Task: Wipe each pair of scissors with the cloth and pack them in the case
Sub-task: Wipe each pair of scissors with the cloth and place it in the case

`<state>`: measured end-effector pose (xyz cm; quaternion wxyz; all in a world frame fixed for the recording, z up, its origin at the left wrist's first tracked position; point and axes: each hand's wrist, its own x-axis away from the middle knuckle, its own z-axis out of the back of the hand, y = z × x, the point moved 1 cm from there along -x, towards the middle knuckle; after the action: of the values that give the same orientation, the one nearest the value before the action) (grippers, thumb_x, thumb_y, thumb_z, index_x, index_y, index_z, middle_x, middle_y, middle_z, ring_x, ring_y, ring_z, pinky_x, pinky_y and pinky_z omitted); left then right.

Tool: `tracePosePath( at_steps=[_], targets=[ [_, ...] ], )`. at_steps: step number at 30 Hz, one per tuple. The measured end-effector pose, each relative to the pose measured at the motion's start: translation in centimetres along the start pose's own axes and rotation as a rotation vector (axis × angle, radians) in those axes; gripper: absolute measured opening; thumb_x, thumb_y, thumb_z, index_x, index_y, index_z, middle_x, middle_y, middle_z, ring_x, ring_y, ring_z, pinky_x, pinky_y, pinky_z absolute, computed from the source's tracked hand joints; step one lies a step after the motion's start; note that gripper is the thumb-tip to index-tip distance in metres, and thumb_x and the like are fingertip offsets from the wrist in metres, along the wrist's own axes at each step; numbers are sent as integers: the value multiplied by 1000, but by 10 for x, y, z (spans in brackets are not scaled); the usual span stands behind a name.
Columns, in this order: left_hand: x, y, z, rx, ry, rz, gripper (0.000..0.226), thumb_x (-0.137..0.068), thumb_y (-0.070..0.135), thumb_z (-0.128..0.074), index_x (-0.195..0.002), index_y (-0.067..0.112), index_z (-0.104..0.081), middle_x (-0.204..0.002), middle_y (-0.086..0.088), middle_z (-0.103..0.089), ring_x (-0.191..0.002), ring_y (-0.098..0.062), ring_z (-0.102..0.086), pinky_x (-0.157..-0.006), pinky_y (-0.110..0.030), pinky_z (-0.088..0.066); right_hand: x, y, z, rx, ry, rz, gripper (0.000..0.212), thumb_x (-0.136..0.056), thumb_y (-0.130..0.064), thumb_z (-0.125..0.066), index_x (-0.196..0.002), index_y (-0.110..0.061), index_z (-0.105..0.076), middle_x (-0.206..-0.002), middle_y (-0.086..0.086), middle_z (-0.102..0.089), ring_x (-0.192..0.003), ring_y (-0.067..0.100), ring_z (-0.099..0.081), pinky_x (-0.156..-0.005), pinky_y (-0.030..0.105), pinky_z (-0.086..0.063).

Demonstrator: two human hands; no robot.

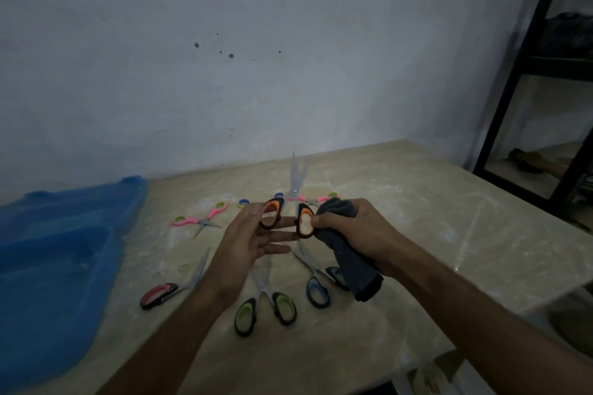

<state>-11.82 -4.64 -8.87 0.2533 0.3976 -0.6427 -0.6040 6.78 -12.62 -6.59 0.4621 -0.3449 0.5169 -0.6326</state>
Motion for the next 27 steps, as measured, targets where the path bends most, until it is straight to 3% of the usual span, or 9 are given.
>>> tracePosePath(
  at_steps=[2, 4, 6, 11, 16, 19, 22, 24, 27],
  targets=[
    [3, -1, 8, -208, 34, -115, 38, -96, 30, -50, -130, 17, -56, -123, -2, -71, -108, -24, -70, -92, -50, -55, 0, 0, 5, -4, 24, -6, 18, -89, -18, -76, -82, -1, -76, -73, 16, -71, -67, 17, -67, -61, 26, -54],
    [8, 3, 13, -716, 120, -413, 51, -85, 21, -58, -136, 24, -52, -134, 8, -59, -123, -10, -56, -102, -39, -49, 0, 0, 9, -23, 45, -22, 16, -87, -15, -76, -77, -3, -76, -67, 11, -69, -63, 17, -64, -58, 27, -51],
    [11, 7, 7, -1176, 105, -755, 61, -82, 23, -69, -140, 19, -54, -139, 0, -53, -129, -18, -47, -107, -37, -42, 0, -2, 8, -25, 53, -38, 16, -86, -13, -76, -72, -5, -74, -61, 6, -67, -58, 15, -62, -55, 27, -49],
    [2, 3, -10, -1578, 36, -898, 52, -86, 34, -75, -134, 18, -64, -137, -5, -62, -121, -30, -58, -96, -43, -50, 1, -10, 3, 1, 15, -54, 17, -83, -13, -76, -68, -5, -72, -63, 10, -65, -58, 16, -61, -57, 30, -49],
    [-3, -7, -5, -1465, 99, -1079, 34, -87, 20, -74, -120, 17, -74, -121, -1, -74, -99, -24, -73, -74, -36, -55, 2, -14, 0, -7, -10, -18, 24, -85, -12, -74, -61, -11, -69, -61, 9, -65, -56, 14, -60, -58, 30, -49],
    [-6, -5, -4, -1333, 135, -1066, 28, -91, 22, -71, -118, 18, -76, -114, 2, -77, -91, -15, -75, -71, -29, -57, 4, -19, -1, -43, -12, 10, 18, -87, -23, -77, -78, -7, -77, -73, 11, -74, -66, 15, -69, -61, 28, -55],
    [-14, 8, -2, -866, 305, -718, 20, -96, 25, -67, -112, 18, -77, -99, 4, -80, -83, -4, -74, -74, -22, -59, 2, -20, 5, -95, 40, 40, 16, -88, -24, -77, -89, -8, -75, -79, 9, -75, -72, 17, -71, -61, 27, -55],
    [-23, 8, 5, -423, 342, -407, 11, -97, 18, -67, -103, 14, -76, -90, 2, -80, -83, -10, -76, -73, -28, -62, -2, -15, 14, -81, 107, 29, 15, -84, -17, -76, -98, -10, -73, -91, 11, -76, -84, 24, -73, -71, 34, -57],
    [-34, -2, 20, -37, 369, -120, 10, -97, 11, -64, -99, 8, -73, -94, -8, -80, -83, -21, -78, -65, -27, -61, -1, -2, 22, -35, 150, 5, 20, -82, -10, -76, -102, -15, -72, -95, 7, -77, -89, 25, -74, -78, 41, -60]
  ],
)
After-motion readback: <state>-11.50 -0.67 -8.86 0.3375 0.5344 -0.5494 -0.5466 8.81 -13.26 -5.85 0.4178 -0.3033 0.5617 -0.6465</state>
